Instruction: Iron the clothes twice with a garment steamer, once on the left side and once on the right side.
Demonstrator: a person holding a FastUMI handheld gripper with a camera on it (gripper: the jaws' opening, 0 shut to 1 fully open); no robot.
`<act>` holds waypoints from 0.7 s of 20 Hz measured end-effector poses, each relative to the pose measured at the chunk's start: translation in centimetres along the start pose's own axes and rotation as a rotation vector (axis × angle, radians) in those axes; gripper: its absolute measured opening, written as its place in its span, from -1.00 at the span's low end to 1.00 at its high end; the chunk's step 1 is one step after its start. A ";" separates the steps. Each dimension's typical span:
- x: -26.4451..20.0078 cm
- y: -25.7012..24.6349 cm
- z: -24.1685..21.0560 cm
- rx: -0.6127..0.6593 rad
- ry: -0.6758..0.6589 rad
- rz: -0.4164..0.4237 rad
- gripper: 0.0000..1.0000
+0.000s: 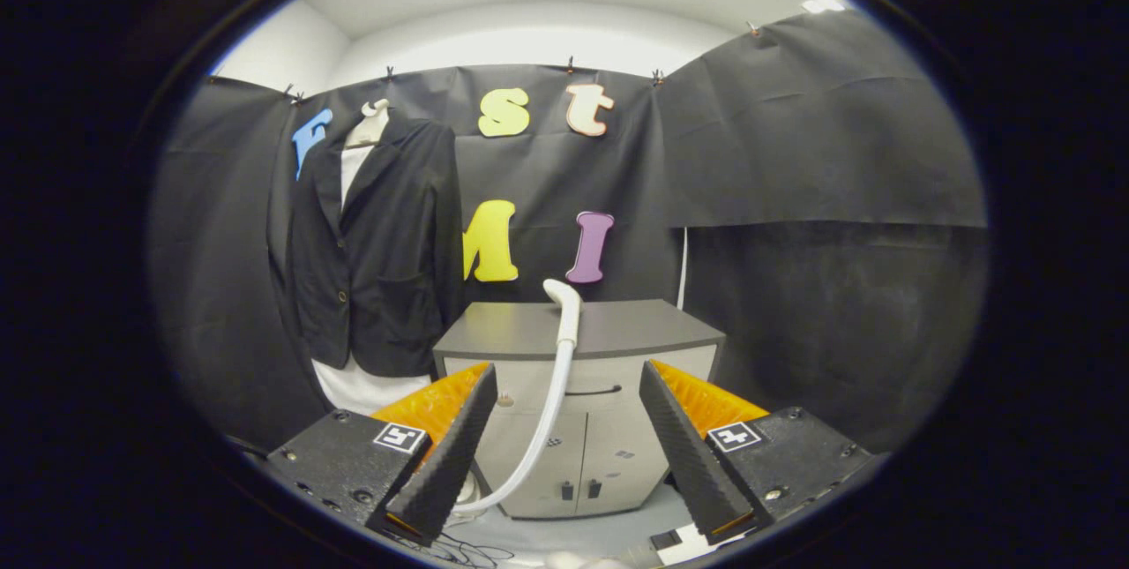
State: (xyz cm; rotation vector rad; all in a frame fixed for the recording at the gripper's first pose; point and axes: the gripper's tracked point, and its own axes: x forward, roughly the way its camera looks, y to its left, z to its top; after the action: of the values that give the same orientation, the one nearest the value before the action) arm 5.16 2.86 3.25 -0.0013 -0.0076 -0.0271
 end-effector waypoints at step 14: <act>18.3 0.5 6.5 -0.005 0.008 0.059 1.00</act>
State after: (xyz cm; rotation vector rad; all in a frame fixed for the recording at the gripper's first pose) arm 23.43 2.86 9.88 -0.0064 0.0008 0.0324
